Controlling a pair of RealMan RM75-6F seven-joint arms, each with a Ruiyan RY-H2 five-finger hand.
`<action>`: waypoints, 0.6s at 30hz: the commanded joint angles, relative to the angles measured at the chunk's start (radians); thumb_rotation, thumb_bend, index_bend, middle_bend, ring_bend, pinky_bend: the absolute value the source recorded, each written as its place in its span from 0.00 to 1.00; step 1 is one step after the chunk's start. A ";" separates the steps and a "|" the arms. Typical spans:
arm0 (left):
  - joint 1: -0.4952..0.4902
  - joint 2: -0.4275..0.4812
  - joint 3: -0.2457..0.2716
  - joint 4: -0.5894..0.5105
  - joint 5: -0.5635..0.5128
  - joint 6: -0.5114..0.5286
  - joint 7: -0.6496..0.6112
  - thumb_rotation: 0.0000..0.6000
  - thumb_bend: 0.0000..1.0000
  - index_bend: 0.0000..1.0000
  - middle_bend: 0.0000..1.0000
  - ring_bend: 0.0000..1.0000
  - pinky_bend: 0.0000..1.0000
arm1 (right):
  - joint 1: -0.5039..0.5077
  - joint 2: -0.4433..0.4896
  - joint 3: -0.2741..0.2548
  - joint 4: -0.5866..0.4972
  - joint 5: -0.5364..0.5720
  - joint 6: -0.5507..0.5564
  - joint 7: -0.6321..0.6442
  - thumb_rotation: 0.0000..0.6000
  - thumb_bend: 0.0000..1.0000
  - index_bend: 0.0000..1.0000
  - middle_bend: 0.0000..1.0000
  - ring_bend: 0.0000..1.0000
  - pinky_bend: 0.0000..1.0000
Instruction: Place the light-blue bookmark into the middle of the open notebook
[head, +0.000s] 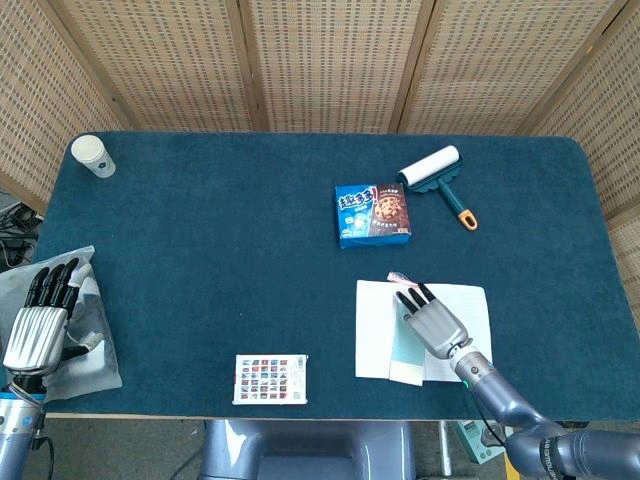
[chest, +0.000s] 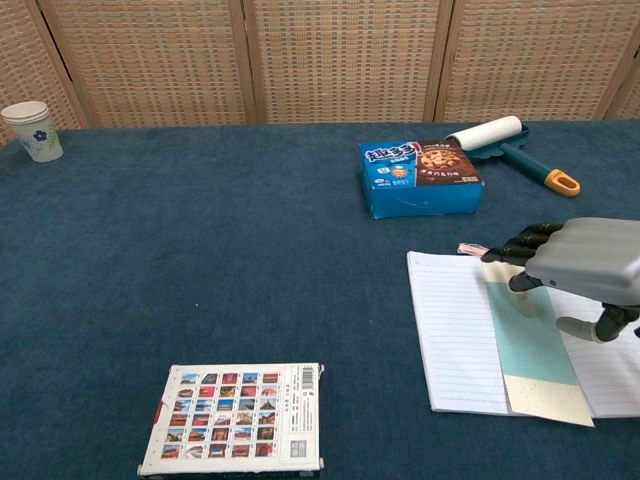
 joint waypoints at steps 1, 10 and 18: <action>0.000 0.000 -0.001 0.000 0.000 0.001 -0.001 1.00 0.05 0.00 0.00 0.00 0.00 | 0.000 0.000 0.001 -0.001 -0.001 0.000 0.001 1.00 0.66 0.37 0.00 0.00 0.00; 0.000 0.000 0.000 0.001 -0.001 -0.002 -0.003 1.00 0.05 0.00 0.00 0.00 0.00 | 0.003 -0.001 -0.004 0.002 -0.024 -0.007 0.005 1.00 0.66 0.37 0.00 0.00 0.00; -0.001 -0.001 0.001 0.001 -0.001 -0.003 -0.001 1.00 0.05 0.00 0.00 0.00 0.00 | 0.002 -0.007 -0.005 0.004 -0.051 -0.004 0.014 1.00 0.67 0.37 0.00 0.00 0.00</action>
